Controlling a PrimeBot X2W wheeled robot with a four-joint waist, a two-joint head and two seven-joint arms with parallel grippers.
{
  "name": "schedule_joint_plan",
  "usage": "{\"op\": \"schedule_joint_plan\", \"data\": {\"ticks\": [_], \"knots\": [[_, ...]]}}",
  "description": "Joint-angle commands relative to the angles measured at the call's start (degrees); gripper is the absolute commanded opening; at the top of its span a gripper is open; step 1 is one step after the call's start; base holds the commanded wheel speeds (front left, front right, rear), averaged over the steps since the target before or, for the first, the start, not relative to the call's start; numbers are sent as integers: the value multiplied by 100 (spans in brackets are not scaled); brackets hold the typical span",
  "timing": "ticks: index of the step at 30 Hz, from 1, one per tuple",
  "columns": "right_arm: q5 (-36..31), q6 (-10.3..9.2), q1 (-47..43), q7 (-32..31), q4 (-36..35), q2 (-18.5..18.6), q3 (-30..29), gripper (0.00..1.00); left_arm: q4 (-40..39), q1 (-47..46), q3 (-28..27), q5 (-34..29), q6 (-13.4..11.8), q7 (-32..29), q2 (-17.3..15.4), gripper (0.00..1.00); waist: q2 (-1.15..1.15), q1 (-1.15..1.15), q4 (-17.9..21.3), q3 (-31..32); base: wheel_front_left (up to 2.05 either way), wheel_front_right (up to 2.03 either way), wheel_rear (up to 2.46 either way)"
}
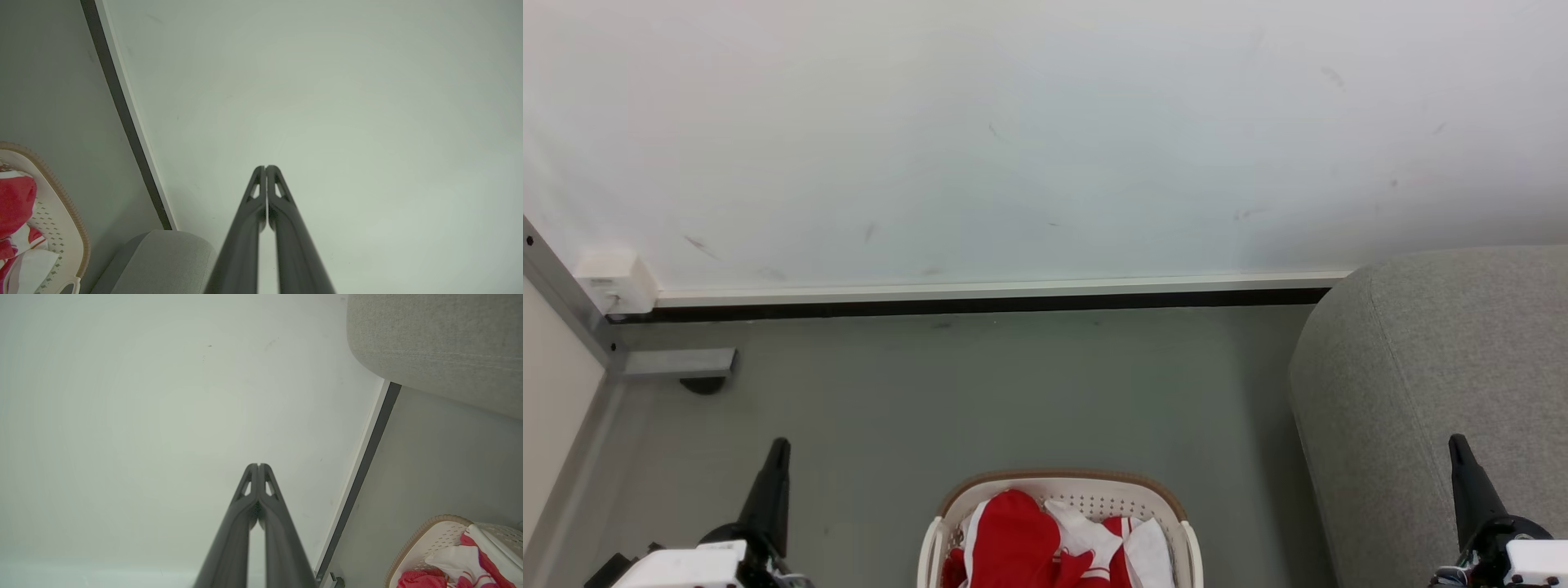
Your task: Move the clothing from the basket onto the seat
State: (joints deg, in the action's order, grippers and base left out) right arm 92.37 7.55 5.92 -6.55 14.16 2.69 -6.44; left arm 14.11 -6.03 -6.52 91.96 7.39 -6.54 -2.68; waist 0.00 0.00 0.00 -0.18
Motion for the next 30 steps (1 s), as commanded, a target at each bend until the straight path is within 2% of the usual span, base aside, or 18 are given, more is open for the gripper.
{"op": "schedule_joint_plan", "data": {"ticks": [1, 23, 24, 30], "knots": [[11, -12, 66, -15, -26, 38, -17, 0, -15, -48, -11, 86, 26, -17, -39, 0, 0, 0, 0, 0, 0, 0, 0], [11, -13, 65, -15, -26, 38, -17, 0, -15, -48, -11, 86, 26, -17, -39, 0, 0, 0, 0, 0, 0, 0, 0], [-1, 1, -7, 2, 16, -3, 2, 100, 16, 6, 1, -4, -2, 3, 3, 100, 0, 0, 0, 0, 0, 0, 0], [-190, 0, -88, 149, 47, -23, 44, 100, 66, 74, 91, -134, -5, 149, 17, 100, 0, 0, -2, -2, 0, 0, 0]]}}
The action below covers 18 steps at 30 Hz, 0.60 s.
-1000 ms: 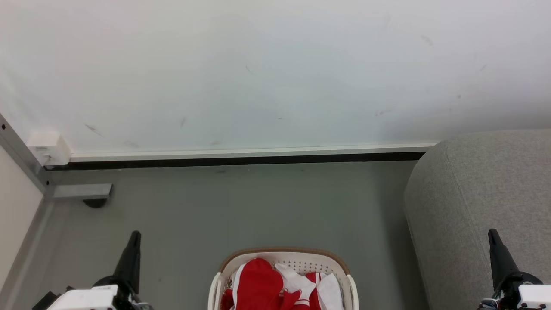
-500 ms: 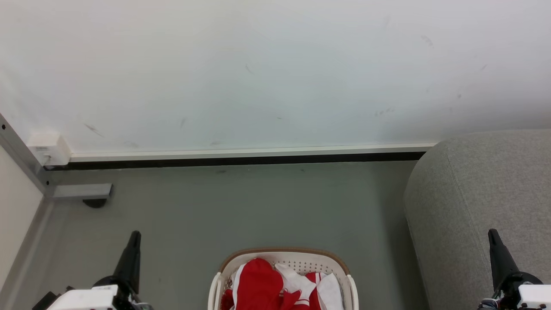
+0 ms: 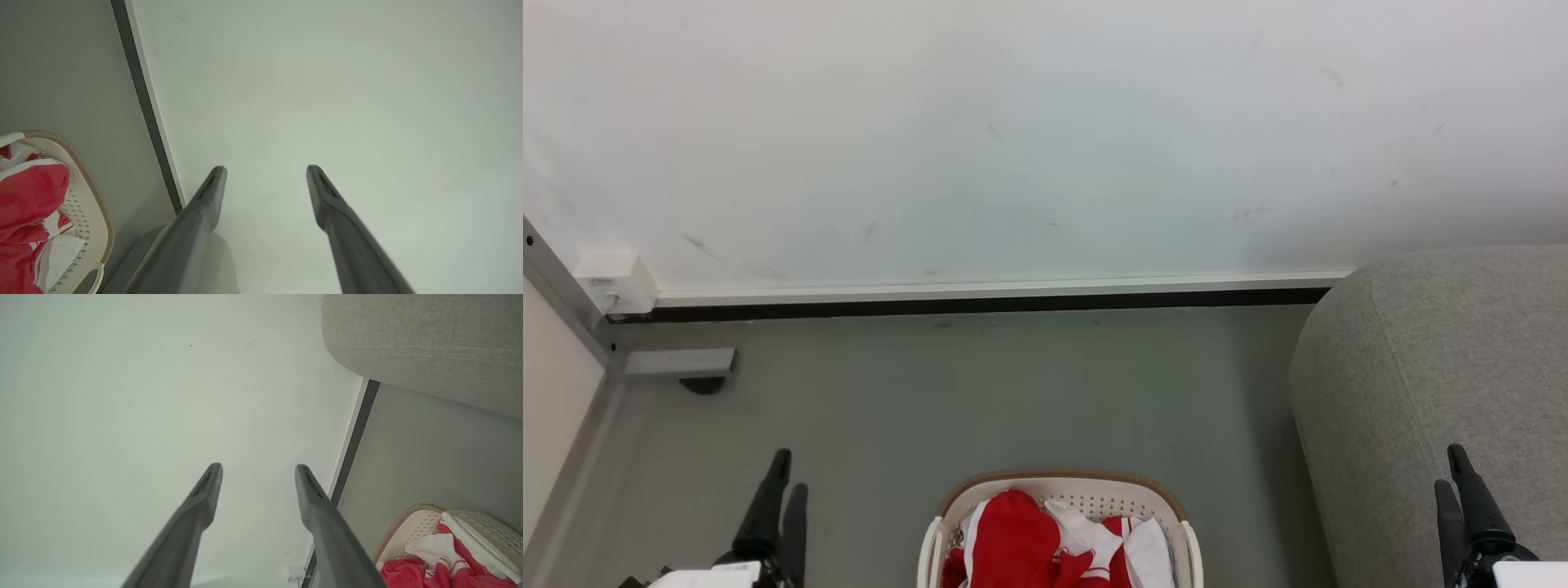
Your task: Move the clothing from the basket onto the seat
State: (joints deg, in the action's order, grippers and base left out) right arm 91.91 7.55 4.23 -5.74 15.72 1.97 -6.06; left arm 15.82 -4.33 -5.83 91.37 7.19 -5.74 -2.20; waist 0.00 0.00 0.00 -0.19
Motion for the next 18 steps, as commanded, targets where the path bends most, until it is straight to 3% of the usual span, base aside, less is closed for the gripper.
{"op": "schedule_joint_plan", "data": {"ticks": [1, 11, 18], "knots": [[-238, -1, 74, 98, -118, 49, 8, 100, -108, -92, 30, -123, 15, 98, -31, 100, 0, 0, -2, -1, 0, 0, 0], [-1512, -1, 5, 347, -312, 57, 97, 100, -171, -29, 57, -889, -6, 347, -37, 100, 0, 0, -9, -5, 0, 0, 0], [-2662, -2, -62, 520, -449, 64, 278, 100, -309, 44, 81, -1904, -116, 525, -43, 100, 0, 0, -21, -14, 0, 0, 0]]}}
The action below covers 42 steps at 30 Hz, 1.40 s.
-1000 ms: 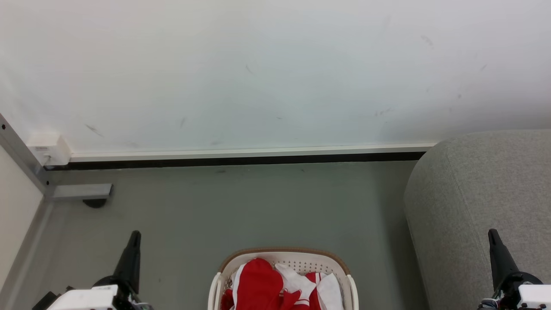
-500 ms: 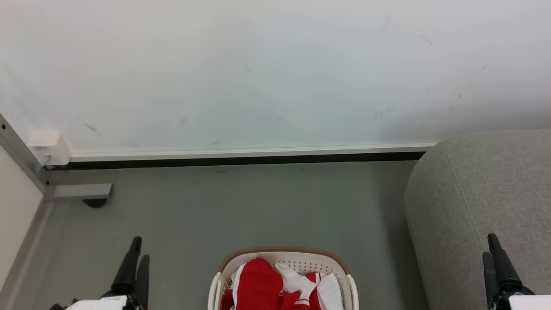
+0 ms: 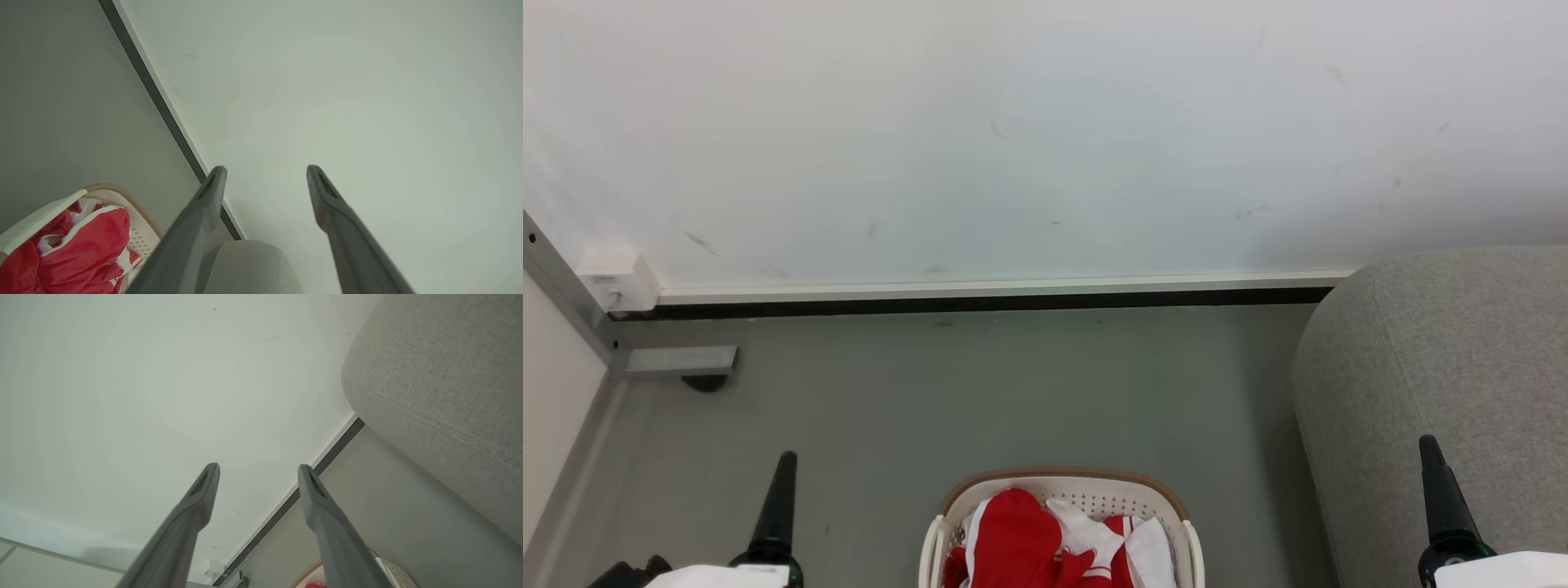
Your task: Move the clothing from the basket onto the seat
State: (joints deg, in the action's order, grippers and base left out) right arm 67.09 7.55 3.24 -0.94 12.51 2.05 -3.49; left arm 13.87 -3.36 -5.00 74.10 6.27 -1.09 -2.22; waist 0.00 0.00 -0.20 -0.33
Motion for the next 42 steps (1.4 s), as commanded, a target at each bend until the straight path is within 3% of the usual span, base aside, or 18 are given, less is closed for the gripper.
{"op": "schedule_joint_plan", "data": {"ticks": [1, 14, 42], "knots": [[-329, -2, 28, 67, -135, 57, 44, 100, -134, -41, 0, -304, -51, 83, -41, 100, 0, 0, -2, -1, 0, 0, 0], [-1670, -3, -39, 357, -80, 68, 204, 100, -337, 122, 157, -1569, -275, 372, -50, 100, 0, 0, -31, 12, 0, 0, 0], [-3838, -6, -187, 869, -226, 85, 433, 100, -468, 317, 306, -3451, -424, 882, -66, 100, 0, 0, -88, 14, 0, 0, 0]]}}
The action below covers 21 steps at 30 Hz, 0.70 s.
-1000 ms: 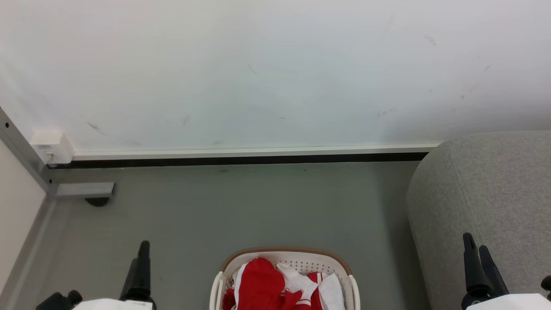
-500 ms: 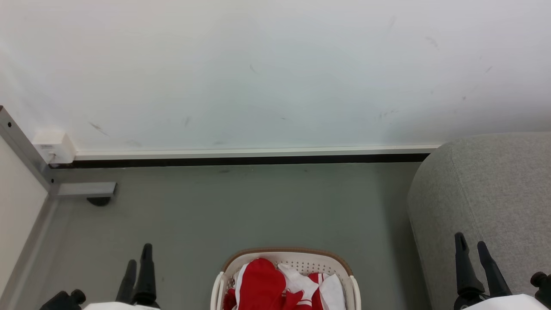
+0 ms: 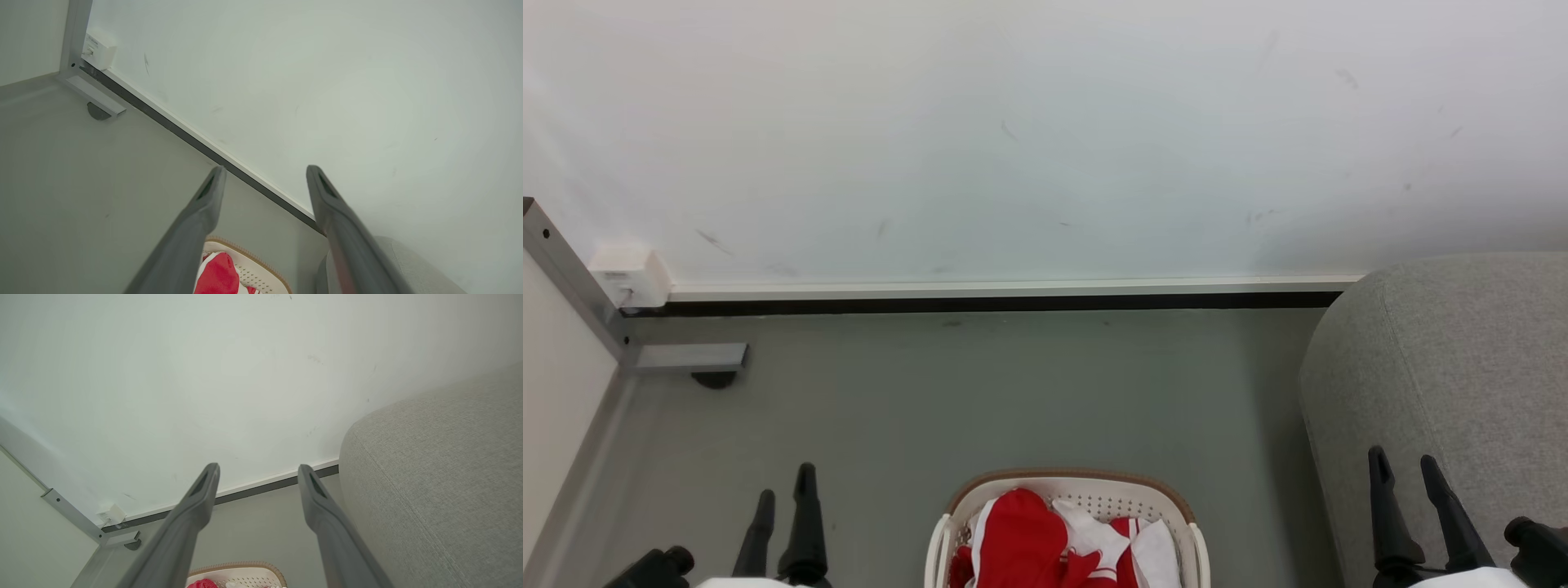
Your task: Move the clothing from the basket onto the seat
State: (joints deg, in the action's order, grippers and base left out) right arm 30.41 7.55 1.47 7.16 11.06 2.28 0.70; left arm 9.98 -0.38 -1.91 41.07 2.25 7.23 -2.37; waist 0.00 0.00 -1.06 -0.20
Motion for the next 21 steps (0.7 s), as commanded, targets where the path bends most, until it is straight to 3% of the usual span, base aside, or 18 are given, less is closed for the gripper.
{"op": "schedule_joint_plan", "data": {"ticks": [1, 21], "knots": [[-230, -6, -15, 74, -81, 62, 21, 100, -86, 25, 2, -209, -30, 62, -52, 100, 0, 0, -4, 3, 0, 0, 0], [-834, -8, -108, 365, -85, 71, -12, 100, -169, 146, 1, -1427, -54, 357, -60, 100, 0, 0, -25, -9, 0, 0, 0]]}}
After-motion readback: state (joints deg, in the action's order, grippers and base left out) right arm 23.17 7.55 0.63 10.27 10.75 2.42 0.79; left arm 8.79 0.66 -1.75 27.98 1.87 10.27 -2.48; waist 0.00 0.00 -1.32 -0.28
